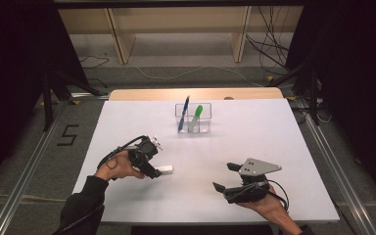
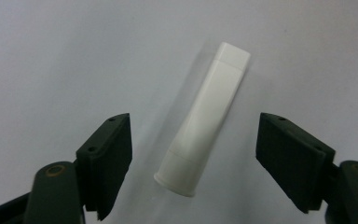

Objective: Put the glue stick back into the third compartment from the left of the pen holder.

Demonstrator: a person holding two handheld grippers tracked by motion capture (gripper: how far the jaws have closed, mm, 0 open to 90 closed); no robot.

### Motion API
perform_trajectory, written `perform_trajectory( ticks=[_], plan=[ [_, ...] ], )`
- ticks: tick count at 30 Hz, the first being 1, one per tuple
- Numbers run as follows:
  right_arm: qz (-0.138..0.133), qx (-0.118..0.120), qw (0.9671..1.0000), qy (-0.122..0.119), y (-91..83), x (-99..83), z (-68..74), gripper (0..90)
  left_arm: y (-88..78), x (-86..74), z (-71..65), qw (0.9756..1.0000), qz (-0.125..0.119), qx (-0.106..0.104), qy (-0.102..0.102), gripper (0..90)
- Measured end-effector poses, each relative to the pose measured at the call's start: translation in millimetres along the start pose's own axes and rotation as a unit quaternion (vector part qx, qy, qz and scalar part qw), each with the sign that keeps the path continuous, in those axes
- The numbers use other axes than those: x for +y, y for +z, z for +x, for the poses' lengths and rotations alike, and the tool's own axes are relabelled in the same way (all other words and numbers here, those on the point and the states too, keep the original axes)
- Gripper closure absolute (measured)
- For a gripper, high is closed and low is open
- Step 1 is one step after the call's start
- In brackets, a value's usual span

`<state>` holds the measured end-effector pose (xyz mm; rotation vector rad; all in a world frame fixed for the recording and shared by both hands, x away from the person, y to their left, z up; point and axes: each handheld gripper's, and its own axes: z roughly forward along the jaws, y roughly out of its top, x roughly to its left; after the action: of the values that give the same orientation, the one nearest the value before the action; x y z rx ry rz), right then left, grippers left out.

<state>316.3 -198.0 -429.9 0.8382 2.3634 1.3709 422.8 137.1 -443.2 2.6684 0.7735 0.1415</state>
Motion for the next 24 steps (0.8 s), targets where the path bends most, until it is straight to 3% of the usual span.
perform_trajectory(
  ticks=[3,9,15,24],
  plan=[
    [0.002,0.001,1.0,-0.001,0.1,-0.4,-0.2,21.2,1.8,-0.8,-1.0,1.0,-0.003,-0.003,0.001,30.7],
    [0.002,0.001,1.0,-0.001,0.3,-0.4,0.3,21.2,7.7,-2.7,-1.6,0.9997,0.017,-0.006,0.019,36.1],
    [0.006,0.001,1.0,-0.002,0.8,-0.6,0.8,21.3,11.4,-2.8,-0.2,0.9997,0.016,-0.005,0.02,40.4],
    [0.006,0.003,1.0,-0.004,2.0,-0.8,1.3,21.3,18.5,-0.9,0.0,0.9981,0.043,-0.001,0.045,46.5]
  ],
)
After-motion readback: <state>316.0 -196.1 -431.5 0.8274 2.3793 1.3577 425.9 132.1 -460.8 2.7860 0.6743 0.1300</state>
